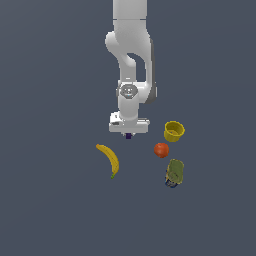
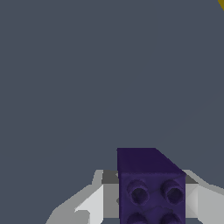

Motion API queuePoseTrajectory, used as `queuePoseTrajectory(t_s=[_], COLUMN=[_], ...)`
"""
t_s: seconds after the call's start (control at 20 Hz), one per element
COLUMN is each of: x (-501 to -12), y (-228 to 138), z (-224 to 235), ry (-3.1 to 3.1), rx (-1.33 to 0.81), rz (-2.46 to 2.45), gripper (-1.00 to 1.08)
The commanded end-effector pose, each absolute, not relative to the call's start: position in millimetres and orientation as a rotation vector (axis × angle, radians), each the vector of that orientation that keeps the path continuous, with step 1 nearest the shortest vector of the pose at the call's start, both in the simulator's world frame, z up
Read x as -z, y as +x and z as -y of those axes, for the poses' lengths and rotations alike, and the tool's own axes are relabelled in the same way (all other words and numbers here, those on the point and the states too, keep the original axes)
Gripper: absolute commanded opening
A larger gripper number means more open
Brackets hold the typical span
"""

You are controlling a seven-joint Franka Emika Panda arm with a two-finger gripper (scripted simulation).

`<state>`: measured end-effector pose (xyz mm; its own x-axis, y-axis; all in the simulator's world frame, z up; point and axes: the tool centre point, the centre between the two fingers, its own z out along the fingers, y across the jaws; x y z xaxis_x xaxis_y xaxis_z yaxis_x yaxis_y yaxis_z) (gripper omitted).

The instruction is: Pick up a designated object from a clutter of objects.

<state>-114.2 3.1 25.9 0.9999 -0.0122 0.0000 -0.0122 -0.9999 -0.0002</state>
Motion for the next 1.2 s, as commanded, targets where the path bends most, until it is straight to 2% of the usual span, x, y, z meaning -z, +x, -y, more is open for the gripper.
queuePoseTrajectory(t_s=[0.0, 0.55, 1.15], x=[-26.0, -55.6, -143.7], y=[-114.1, -112.2, -105.7], z=[-3.2, -4.8, -8.8], ry=[-3.141, -3.141, -3.142], rx=[0.0, 0.0, 0.0], rz=[-0.019, -0.019, -0.02], gripper=[-1.0, -1.0, -1.0])
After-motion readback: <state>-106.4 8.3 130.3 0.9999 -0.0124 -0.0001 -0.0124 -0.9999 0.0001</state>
